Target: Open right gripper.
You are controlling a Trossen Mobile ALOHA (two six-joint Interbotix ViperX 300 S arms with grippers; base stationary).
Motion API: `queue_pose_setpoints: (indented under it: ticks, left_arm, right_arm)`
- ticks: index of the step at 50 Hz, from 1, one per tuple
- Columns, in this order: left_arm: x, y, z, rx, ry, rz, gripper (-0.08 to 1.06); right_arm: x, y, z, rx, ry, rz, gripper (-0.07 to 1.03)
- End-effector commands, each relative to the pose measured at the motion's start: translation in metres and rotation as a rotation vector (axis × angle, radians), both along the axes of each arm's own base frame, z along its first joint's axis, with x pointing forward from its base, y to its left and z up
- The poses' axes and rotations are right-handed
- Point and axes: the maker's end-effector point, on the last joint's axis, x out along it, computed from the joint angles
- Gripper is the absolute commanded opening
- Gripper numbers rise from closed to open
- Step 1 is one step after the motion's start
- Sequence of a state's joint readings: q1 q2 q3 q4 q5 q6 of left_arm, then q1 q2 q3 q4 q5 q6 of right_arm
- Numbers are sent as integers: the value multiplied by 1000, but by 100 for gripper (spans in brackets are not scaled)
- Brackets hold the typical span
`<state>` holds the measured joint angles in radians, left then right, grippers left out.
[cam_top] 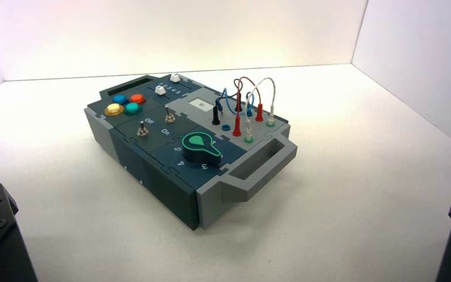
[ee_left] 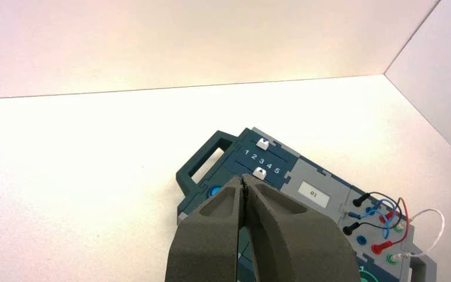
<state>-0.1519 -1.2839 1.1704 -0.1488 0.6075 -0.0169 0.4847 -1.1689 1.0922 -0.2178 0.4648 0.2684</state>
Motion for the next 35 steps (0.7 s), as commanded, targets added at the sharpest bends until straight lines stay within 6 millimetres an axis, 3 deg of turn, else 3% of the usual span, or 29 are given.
queue_pose_setpoints:
  ticks: [1, 27, 35]
  left_arm:
    - [2, 1, 6, -6, -11, 7, -3]
    - [2, 1, 6, -5, -14, 6, -3]
    - [4, 1, 5, -1, -7, 7, -3]
  right_arm:
    - [2, 0, 7, 12, -16, -6, -2]
    - [4, 2, 5, 5, -24, 1, -2]
    - [3, 1, 16, 10, -70, 8, 0]
